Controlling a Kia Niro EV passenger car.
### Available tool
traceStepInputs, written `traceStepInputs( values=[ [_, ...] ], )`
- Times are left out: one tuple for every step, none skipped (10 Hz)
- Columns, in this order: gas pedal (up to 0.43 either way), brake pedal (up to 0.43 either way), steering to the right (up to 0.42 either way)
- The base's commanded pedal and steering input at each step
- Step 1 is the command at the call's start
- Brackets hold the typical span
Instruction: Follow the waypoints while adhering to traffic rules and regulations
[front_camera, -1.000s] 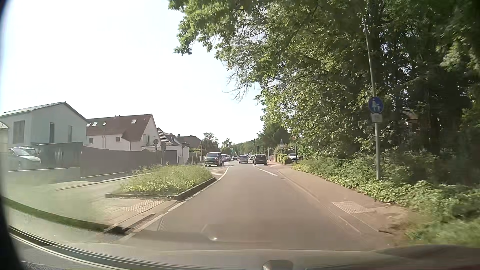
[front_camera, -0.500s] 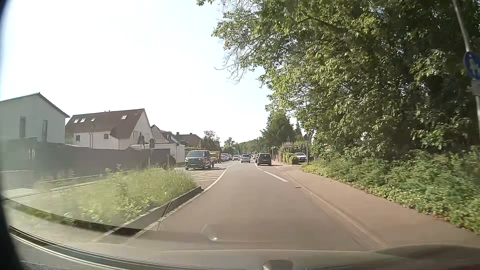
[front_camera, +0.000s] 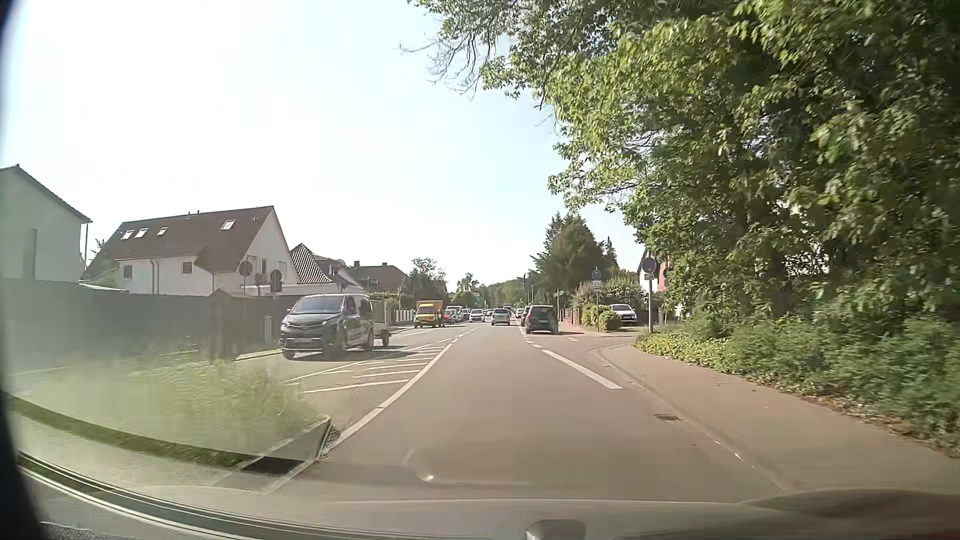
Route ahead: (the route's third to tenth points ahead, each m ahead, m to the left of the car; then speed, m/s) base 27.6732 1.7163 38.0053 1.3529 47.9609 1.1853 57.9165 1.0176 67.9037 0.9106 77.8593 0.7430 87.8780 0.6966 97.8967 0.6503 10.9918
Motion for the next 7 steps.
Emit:
traceStepInputs(
  values=[
    [0.0,0.03,-0.016],
    [0.0,0.03,-0.015],
    [0.008,0.03,-0.016],
    [0.02,0.03,-0.015],
    [0.039,0.03,-0.015],
    [0.039,0.03,-0.015],
    [0.039,0.03,-0.016]
  ],
)
